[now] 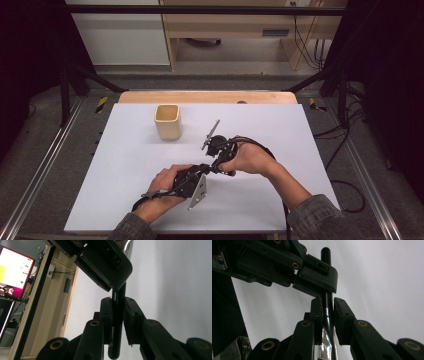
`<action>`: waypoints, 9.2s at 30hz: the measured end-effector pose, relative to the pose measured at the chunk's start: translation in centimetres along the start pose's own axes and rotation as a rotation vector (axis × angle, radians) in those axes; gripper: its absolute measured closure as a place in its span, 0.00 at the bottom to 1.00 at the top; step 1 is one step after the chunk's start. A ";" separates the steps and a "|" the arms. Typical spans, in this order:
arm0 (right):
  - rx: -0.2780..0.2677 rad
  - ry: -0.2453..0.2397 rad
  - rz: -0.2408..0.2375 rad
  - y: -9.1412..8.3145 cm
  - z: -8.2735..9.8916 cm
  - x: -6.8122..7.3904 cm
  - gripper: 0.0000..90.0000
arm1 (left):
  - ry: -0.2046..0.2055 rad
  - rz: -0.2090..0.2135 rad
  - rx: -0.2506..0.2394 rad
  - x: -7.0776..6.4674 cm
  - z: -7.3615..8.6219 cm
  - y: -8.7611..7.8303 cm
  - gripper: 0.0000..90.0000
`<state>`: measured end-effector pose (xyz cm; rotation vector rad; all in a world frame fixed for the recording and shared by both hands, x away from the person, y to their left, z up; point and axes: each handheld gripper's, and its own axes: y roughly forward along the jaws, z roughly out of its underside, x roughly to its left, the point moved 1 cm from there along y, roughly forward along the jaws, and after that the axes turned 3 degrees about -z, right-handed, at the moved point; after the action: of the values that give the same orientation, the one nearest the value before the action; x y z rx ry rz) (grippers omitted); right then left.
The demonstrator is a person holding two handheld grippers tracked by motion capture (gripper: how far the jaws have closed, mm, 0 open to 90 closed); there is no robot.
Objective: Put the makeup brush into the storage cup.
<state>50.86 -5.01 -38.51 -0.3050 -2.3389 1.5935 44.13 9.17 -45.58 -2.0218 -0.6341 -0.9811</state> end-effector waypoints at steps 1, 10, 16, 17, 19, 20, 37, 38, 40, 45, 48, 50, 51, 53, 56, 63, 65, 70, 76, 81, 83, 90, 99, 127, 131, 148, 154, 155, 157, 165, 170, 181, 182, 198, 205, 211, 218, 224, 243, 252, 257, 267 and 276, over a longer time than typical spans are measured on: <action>-0.003 0.000 0.002 0.0 0.0 0.0 0.87 | -0.003 0.001 0.000 0.0 0.0 0.0 0.88; -0.038 -0.006 0.018 -0.3 0.1 -0.1 0.77 | 0.016 0.013 0.009 -0.2 0.1 0.1 0.88; -0.030 -0.008 0.019 -0.3 0.3 -0.1 0.76 | 0.023 0.012 0.013 -0.3 0.1 0.1 0.88; -0.031 -0.009 0.019 -0.3 0.3 -0.1 0.76 | 0.024 0.011 0.014 -0.3 0.1 0.1 0.88; -0.031 -0.011 0.020 -0.4 0.3 -0.1 0.76 | 0.023 0.009 0.018 -0.2 0.2 0.1 0.88; -0.030 -0.013 0.022 -0.4 0.3 -0.1 0.76 | 0.023 0.008 0.020 -0.2 0.2 0.1 0.88; -0.228 -0.021 0.183 -2.9 3.3 0.8 0.29 | -0.046 -0.016 0.033 -0.3 1.3 0.2 0.88; -0.256 -0.003 0.218 -3.0 3.7 0.8 0.22 | -0.055 -0.019 0.046 -0.2 1.4 0.1 0.88; -0.282 0.014 0.241 -3.1 4.1 0.7 0.19 | -0.074 -0.031 0.055 -0.1 1.7 0.0 0.88; -0.366 0.063 0.279 -3.1 5.0 0.4 0.14 | -0.085 -0.053 0.083 0.6 2.3 -0.3 0.88; -0.426 0.074 0.290 -2.8 5.5 0.1 0.12 | -0.081 -0.066 0.104 1.1 2.9 -0.8 0.88; -0.446 0.076 0.293 -2.1 6.0 -0.1 0.10 | -0.120 -0.089 0.107 1.5 3.5 -1.2 0.88; -0.446 0.076 0.293 -2.1 6.0 -0.1 0.10 | -0.120 -0.089 0.107 1.5 3.5 -1.2 0.88; -0.467 0.084 0.288 -1.6 6.2 -0.3 0.08 | -0.122 -0.097 0.122 1.9 3.9 -1.5 0.88; -0.488 0.079 0.295 -1.3 6.2 -0.2 0.07 | -0.149 -0.110 0.118 2.1 4.4 -1.7 0.88; -0.541 0.085 0.305 -0.7 6.1 -0.2 0.06 | -0.170 -0.124 0.117 2.3 5.0 -2.0 0.88; -0.564 0.109 0.285 -0.5 6.1 -0.3 0.06 | -0.169 -0.121 0.120 2.3 5.0 -2.1 0.88; -0.562 0.104 0.320 -0.1 6.1 -0.3 0.07 | -0.200 -0.145 0.125 2.7 5.6 -2.6 0.88; -0.571 0.099 0.351 -0.1 6.6 -0.1 0.08 | -0.253 -0.164 0.118 3.1 6.0 -3.0 0.88; -0.612 0.125 0.390 0.3 7.8 -0.5 0.08 | -0.296 -0.183 0.114 3.5 6.4 -3.5 0.88; -0.617 0.140 0.403 0.4 8.3 -0.7 0.08 | -0.309 -0.186 0.113 3.6 6.6 -3.6 0.88; -0.658 0.139 0.461 0.2 9.4 -1.4 0.08 | -0.412 -0.196 0.081 4.2 7.5 -4.4 0.88; -0.673 0.166 0.470 0.6 10.6 -1.6 0.08 | -0.525 -0.222 0.039 5.1 8.7 -5.4 0.88; -0.794 0.275 0.539 -0.6 14.5 -3.1 0.07 | -0.791 -0.315 -0.073 7.3 12.8 -9.6 0.88; -0.812 0.289 0.546 -1.0 14.9 -3.3 0.06 | -0.813 -0.326 -0.089 7.5 13.1 -9.8 0.88; -0.892 0.310 0.602 -2.1 16.6 -3.9 0.06 | -0.909 -0.377 -0.114 8.3 15.1 -11.5 0.88; -0.908 0.325 0.619 -2.3 17.2 -4.1 0.06 | -0.942 -0.400 -0.126 8.5 15.8 -12.2 0.88; -0.915 0.329 0.622 -2.4 17.4 -4.1 0.06 | -0.945 -0.403 -0.126 8.6 15.9 -12.3 0.88; -0.918 0.330 0.623 -2.4 17.5 -4.2 0.06 | -0.962 -0.408 -0.134 8.6 16.1 -12.4 0.88; -0.951 0.345 0.627 -2.4 18.1 -4.3 0.04 | -0.994 -0.416 -0.155 8.7 16.5 -12.8 0.88; -0.958 0.342 0.633 -2.4 18.3 -4.3 0.04 | -1.009 -0.414 -0.169 8.8 16.6 -12.9 0.88; -0.942 0.328 0.669 -2.1 19.4 -4.4 0.04 | -1.059 -0.403 -0.204 9.0 16.8 -13.2 0.88; -0.942 0.330 0.667 -2.1 19.5 -4.4 0.04 | -1.066 -0.401 -0.209 9.0 16.8 -13.2 0.88; -0.997 0.319 0.672 -2.6 21.4 -4.0 0.04 | -1.125 -0.373 -0.237 9.3 16.2 -11.9 0.88; -1.022 0.315 0.648 -2.5 21.7 -3.6 0.04 | -1.108 -0.345 -0.253 9.8 14.7 -9.9 0.88; -1.018 0.310 0.642 -2.4 21.9 -3.4 0.04 | -1.097 -0.324 -0.254 10.6 14.1 -8.9 0.88; -1.010 0.285 0.632 -2.1 21.7 -3.0 0.04 | -1.070 -0.309 -0.252 12.2 12.8 -7.8 0.88; -1.004 0.280 0.616 -1.7 21.7 -2.6 0.04 | -1.074 -0.309 -0.259 12.7 12.2 -7.0 0.88; -1.010 0.282 0.575 -0.8 21.8 -1.5 0.06 | -1.079 -0.315 -0.229 12.9 12.1 -4.4 0.88; -1.017 0.303 0.568 -0.7 22.4 -1.3 0.06 | -1.084 -0.355 -0.201 13.0 12.7 -3.2 0.88; -1.027 0.303 0.568 -0.7 22.6 -1.2 0.06 | -1.081 -0.368 -0.191 13.0 12.9 -2.6 0.88; -1.029 0.313 0.576 -0.6 23.1 -1.2 0.07 | -1.078 -0.383 -0.185 13.4 12.8 -1.8 0.88; -1.034 0.313 0.568 -0.6 23.0 -1.2 0.07 | -1.079 -0.393 -0.170 13.6 13.2 -0.8 0.88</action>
<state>43.78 -25.58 -46.01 -1.3970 -2.7103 0.2537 56.94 21.65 -39.43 -2.5596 -1.5865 -0.0307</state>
